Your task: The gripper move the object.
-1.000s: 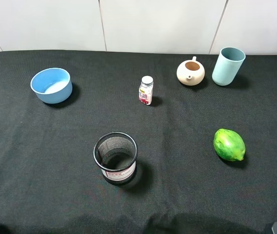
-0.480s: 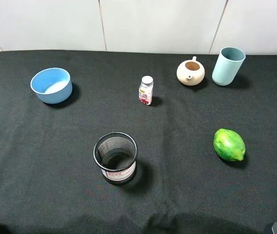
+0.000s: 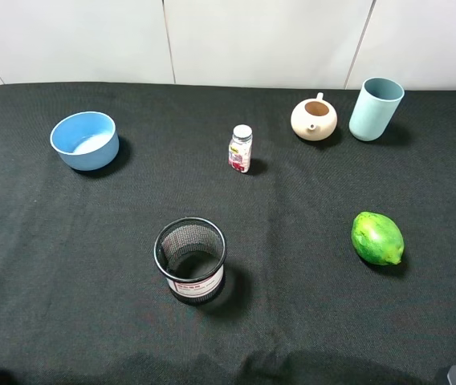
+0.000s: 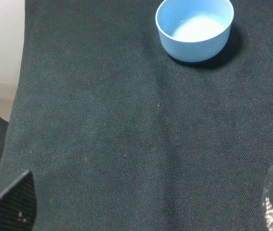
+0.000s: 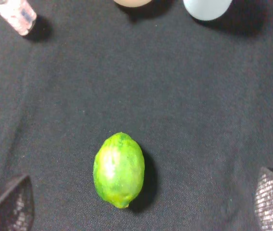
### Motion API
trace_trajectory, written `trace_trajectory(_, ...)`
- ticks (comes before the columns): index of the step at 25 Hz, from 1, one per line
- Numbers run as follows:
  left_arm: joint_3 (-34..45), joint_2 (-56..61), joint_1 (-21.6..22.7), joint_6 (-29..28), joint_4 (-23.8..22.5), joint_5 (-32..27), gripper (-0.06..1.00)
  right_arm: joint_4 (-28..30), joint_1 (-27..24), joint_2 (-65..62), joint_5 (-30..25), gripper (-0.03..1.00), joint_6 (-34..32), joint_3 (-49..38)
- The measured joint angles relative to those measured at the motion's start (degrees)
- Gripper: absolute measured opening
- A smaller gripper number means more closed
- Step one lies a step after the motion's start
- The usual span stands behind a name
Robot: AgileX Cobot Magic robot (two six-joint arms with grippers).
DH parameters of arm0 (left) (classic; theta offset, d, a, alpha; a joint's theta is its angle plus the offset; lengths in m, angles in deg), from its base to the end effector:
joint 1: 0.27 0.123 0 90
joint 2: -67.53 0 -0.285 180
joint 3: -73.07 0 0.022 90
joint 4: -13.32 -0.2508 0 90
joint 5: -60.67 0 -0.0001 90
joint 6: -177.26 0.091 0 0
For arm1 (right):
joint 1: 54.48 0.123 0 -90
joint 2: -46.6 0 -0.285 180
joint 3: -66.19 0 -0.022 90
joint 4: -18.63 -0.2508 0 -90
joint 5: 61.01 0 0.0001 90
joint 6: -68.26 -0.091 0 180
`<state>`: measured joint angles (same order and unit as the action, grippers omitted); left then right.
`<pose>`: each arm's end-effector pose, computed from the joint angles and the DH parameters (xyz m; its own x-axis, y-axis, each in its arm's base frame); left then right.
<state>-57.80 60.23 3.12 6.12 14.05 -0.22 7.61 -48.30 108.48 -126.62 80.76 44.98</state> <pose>-0.0050 -0.0013 0.2744 -0.4604 0.1209 -0.8795 0.0190 0.9918 0.1263 0.1564 0.0329 0.3501 -0.8107 -0.2240 -0.5409 -0.3114 0.9474 0.0745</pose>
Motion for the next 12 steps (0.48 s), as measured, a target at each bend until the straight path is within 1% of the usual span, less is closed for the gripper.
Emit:
trace_trajectory(6, 0.0, 0.0, 0.0, 0.0, 0.0, 0.0, 0.99, 3.04, 6.29, 7.4, 0.21, 0.69, 0.21, 4.96)
trace_trajectory(12, 0.0, 0.0, 0.0, 0.0, 0.0, 0.0, 0.99, 3.82, 10.24, 15.54, 0.32, 0.69, 0.28, 10.55)
